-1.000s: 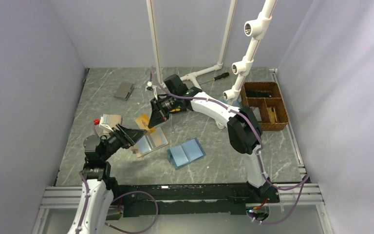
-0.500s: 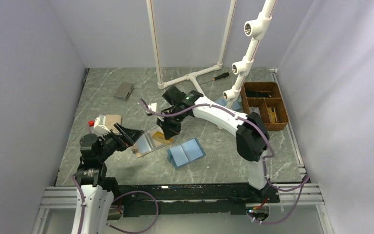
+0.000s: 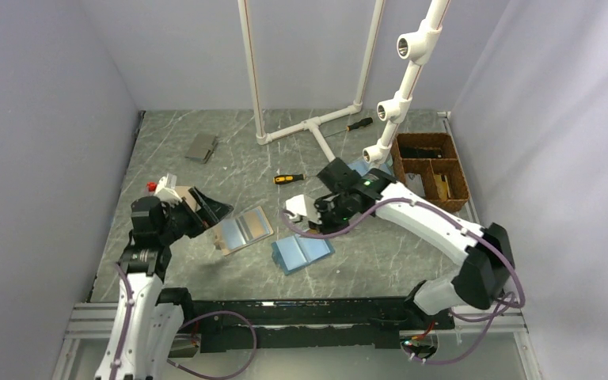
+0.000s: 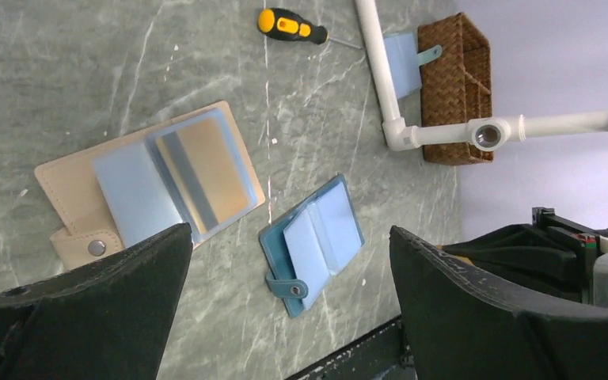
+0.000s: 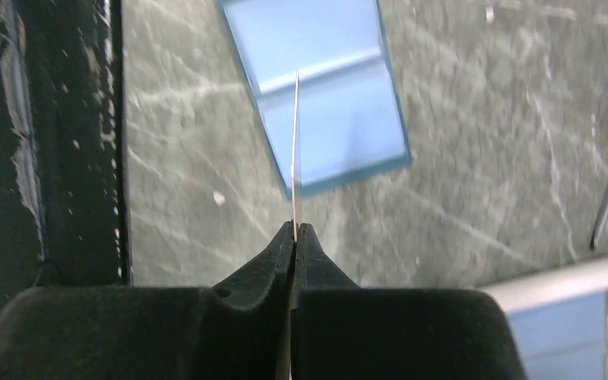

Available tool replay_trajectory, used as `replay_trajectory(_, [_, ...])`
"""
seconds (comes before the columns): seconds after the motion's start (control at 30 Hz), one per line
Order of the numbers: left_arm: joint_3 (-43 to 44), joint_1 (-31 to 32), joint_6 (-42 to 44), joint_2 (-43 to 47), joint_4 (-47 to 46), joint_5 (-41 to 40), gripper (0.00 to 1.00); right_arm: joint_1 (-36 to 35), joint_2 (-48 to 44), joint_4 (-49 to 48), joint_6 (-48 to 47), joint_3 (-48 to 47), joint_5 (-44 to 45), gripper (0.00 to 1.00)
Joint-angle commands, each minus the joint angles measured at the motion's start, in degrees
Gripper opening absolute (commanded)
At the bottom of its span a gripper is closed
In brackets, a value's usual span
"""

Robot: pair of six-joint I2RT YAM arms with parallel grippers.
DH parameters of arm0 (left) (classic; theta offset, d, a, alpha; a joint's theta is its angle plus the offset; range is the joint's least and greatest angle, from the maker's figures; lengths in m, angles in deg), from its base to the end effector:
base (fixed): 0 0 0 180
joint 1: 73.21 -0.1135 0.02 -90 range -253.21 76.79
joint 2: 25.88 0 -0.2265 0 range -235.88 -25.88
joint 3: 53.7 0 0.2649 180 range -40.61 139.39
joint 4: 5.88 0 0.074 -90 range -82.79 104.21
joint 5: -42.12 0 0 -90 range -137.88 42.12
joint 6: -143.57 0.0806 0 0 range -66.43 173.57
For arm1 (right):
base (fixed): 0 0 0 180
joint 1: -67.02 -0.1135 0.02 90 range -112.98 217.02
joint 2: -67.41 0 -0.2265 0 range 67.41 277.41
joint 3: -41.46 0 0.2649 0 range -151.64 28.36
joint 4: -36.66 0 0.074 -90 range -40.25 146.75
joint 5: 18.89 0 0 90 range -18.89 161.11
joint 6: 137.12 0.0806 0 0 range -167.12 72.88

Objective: Take the credit cards out of the card holder
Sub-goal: Place the credit card in the storage box.

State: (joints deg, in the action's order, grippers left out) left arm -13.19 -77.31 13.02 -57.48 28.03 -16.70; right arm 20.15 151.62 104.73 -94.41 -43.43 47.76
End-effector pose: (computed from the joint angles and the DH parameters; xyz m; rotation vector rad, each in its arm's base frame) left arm 0.2208 -0.0260 0.2128 -0.4385 2.0204 -0.9450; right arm 0.1947 0.2546 0.2054 -2.0494 1.7537 0.5549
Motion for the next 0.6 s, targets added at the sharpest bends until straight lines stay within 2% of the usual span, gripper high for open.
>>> replay_trajectory(0.0, [6.70, -0.03, 4.99, -7.53, 0.06, 2.90, 0.99, 6.10, -8.30, 0.58, -6.87, 4.66, -0.87, 0.00])
replay_trajectory(0.13, [13.60, -0.03, 11.22, -15.56, 3.77, 3.45, 1.00, 11.20, -16.04, -0.73, -9.41, 10.50, -1.56, 0.00])
replay_trajectory(0.27, [19.49, 0.01, 18.63, -20.95, 9.64, -0.24, 0.99, 16.02, -21.32, 0.11, -11.60, 14.97, 0.81, 0.00])
replay_trajectory(0.4, [19.62, -0.01, 20.04, -21.83, 9.49, -0.52, 0.96, 21.67, -24.77, 1.98, -12.92, 17.90, 0.50, 0.00])
replay_trajectory(0.57, [19.51, -0.02, 20.51, -20.69, 9.04, -0.41, 0.95, 27.17, -27.13, -0.63, -13.97, 23.47, 1.65, 0.00])
